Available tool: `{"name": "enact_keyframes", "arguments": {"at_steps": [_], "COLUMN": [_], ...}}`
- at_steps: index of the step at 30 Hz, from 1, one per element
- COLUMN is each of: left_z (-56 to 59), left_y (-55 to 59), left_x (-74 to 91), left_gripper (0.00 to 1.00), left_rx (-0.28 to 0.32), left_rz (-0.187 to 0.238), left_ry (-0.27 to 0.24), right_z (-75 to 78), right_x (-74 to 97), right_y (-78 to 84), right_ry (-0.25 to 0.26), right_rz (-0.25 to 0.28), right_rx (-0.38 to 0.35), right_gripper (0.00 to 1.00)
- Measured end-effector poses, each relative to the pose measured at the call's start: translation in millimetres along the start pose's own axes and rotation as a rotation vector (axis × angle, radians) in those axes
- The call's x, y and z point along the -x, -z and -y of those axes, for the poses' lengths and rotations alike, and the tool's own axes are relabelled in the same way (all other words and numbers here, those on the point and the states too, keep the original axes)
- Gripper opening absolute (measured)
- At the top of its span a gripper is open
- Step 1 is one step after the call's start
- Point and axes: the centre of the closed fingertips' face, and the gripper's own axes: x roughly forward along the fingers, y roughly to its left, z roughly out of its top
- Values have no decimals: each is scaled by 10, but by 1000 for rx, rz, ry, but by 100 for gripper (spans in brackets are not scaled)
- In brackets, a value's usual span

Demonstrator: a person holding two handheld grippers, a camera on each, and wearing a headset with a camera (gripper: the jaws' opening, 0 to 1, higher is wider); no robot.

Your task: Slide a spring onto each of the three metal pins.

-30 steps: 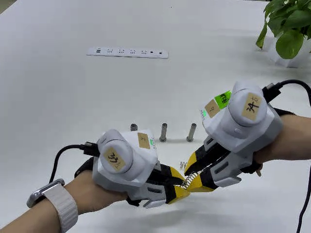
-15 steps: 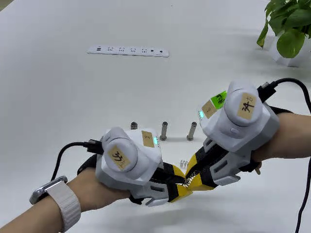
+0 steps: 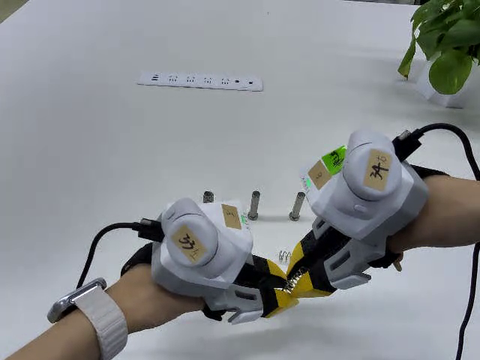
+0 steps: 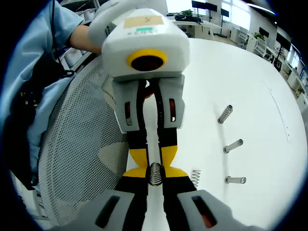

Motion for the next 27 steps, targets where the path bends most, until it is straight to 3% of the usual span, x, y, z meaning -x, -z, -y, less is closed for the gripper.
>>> {"name": "enact_keyframes", "arguments": {"at_steps": [4, 13, 17, 27], "left_z": [-33, -199, -315, -556], "left_y": [-10, 35, 70, 223], "left_x": [31, 217, 337, 619], "left_gripper": [14, 37, 47, 70], "left_rx": [35, 114, 150, 218], "left_rz": [15, 56, 88, 104], "left_ry": [-30, -122, -188, -364], "right_z": [23, 50, 64, 124], "right_x": [-8, -16, -17, 22], "right_y": [8, 26, 39, 59], "right_ry": [0, 0, -1, 5], "right_rz": [-3, -9, -14, -29], "right_rx": [-3, -2, -1, 5], "right_gripper": [12, 12, 12, 12]}}
